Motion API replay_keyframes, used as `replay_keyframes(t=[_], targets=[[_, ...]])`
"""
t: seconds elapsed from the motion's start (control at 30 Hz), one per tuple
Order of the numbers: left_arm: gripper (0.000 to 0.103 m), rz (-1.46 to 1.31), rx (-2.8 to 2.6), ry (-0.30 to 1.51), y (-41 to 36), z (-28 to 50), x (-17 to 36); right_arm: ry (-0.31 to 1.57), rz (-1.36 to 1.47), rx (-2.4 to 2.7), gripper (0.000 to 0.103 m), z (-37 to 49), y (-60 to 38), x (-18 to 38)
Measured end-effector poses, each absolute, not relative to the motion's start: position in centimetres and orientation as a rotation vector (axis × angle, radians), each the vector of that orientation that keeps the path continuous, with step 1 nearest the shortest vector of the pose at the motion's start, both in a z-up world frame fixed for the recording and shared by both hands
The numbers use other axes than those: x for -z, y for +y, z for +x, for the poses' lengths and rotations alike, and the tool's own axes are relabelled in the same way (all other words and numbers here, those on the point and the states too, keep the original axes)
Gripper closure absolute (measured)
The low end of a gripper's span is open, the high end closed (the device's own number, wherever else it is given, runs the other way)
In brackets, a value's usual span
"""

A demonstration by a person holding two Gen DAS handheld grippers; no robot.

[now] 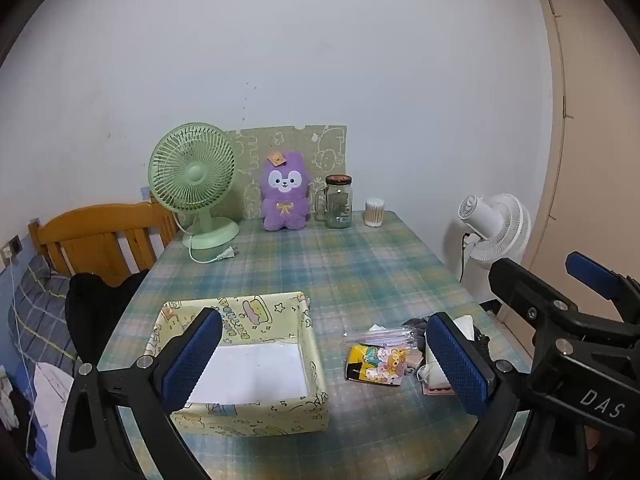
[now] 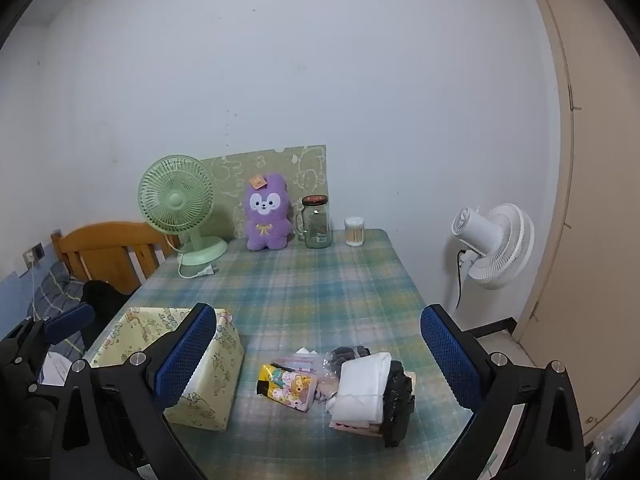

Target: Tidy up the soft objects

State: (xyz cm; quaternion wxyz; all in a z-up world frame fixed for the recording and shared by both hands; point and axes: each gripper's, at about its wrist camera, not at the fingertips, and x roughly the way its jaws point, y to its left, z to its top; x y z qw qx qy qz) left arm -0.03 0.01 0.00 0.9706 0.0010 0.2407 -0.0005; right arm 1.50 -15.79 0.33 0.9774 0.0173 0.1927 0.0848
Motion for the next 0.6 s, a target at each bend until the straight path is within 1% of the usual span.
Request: replay_keyframes(t=[0.37,0.6], targets=[[0.0,-0.021,0.006,0.522,0.42,0.28,-0.04,0.411,0.028,-0.172,0.0,1.55,-15.73,-0.38],[0.0,-0.009,-0.005,0.512,0.21,0.23,0.09,0.412,0.027,-0.168,0.0,1.77,-15.7,-0.22]])
